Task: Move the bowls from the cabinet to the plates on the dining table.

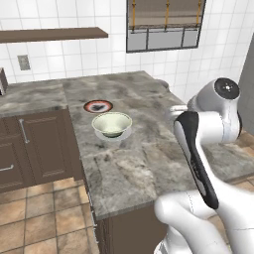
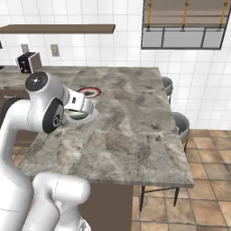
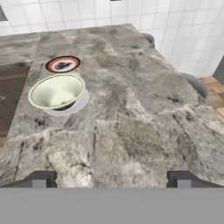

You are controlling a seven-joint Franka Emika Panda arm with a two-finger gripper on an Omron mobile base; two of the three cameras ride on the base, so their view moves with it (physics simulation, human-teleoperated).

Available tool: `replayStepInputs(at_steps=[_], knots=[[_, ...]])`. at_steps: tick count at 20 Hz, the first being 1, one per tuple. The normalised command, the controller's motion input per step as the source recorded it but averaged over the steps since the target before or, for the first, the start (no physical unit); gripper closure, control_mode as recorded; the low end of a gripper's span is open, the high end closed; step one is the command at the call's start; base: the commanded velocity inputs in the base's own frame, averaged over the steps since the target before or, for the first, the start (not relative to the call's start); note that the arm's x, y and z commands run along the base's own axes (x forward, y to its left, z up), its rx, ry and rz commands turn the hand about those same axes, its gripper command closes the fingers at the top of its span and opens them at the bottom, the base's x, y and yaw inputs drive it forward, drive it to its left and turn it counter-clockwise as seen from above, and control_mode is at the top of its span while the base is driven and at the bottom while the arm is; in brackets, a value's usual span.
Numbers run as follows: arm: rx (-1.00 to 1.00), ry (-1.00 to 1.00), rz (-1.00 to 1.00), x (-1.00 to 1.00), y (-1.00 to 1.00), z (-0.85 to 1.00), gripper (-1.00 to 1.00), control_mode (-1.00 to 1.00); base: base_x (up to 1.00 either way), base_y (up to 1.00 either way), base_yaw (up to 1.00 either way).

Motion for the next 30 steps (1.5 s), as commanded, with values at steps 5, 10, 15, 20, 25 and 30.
replayStepInputs(at_steps=[5,10,15,20,25,30], knots=[[0.07,-0.08,0.00,-0.24,0.00,0.32,-1.00,-1.00,0.00,0.00,0.00],[0.04,-0.08,-0.01,-0.29,-0.01,0.30,-1.00,-1.00,0.00,0.00,0.00],[0.00,-0.12,-0.01,-0.29,-0.04,0.25,-1.00,-1.00,0.00,0.00,0.00],[0.00,-0.10,-0.01,-0.29,-0.02,0.19,-1.00,-1.00,0.00,0.00,0.00],[0.00,-0.06,-0.02,-0.25,-0.02,0.17,-1.00,-1.00,0.00,0.00,0.00],[0.00,-0.06,-0.02,-0.29,-0.04,0.16,-1.00,-1.00,0.00,0.00,0.00]])
